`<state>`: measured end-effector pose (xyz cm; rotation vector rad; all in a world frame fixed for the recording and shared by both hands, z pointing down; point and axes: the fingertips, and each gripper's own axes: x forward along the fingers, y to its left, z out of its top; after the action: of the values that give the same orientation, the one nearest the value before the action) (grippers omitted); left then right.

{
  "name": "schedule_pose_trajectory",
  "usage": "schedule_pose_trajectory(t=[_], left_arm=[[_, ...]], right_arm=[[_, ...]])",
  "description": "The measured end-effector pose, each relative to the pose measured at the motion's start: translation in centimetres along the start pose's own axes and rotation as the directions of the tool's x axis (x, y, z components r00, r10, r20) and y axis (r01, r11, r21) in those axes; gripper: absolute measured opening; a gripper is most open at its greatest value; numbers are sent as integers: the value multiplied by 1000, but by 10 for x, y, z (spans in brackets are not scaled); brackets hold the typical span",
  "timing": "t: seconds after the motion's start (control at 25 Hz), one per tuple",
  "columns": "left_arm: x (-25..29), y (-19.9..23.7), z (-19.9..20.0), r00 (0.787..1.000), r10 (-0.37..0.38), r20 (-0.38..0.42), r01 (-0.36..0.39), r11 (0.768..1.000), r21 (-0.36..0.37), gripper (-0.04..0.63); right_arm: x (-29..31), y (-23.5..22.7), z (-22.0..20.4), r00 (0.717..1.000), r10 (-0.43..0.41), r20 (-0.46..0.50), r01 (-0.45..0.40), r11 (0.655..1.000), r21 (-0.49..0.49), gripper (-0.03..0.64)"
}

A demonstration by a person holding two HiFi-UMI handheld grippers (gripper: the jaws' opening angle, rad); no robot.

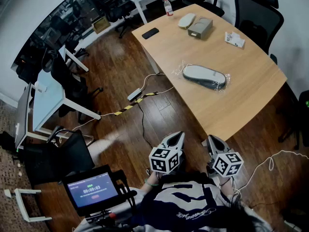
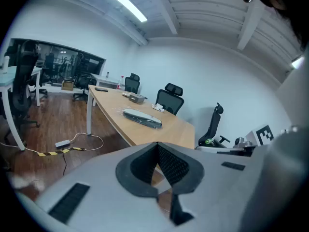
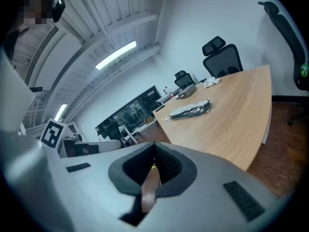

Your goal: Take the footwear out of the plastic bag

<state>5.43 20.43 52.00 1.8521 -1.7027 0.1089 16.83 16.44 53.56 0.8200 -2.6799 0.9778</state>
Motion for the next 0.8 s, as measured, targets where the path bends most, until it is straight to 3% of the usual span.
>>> schedule_pose_trajectory(t=[0.44, 0.8], left_arm=[[58, 122, 103, 995, -95, -15, 95, 995, 21, 2], [107, 171, 139, 980, -189, -53, 190, 982, 6, 2]], right_arm=[[141, 23, 57, 997, -71, 38, 71, 997, 9, -3], [184, 15, 80, 978, -191, 89, 186, 981, 58, -3]])
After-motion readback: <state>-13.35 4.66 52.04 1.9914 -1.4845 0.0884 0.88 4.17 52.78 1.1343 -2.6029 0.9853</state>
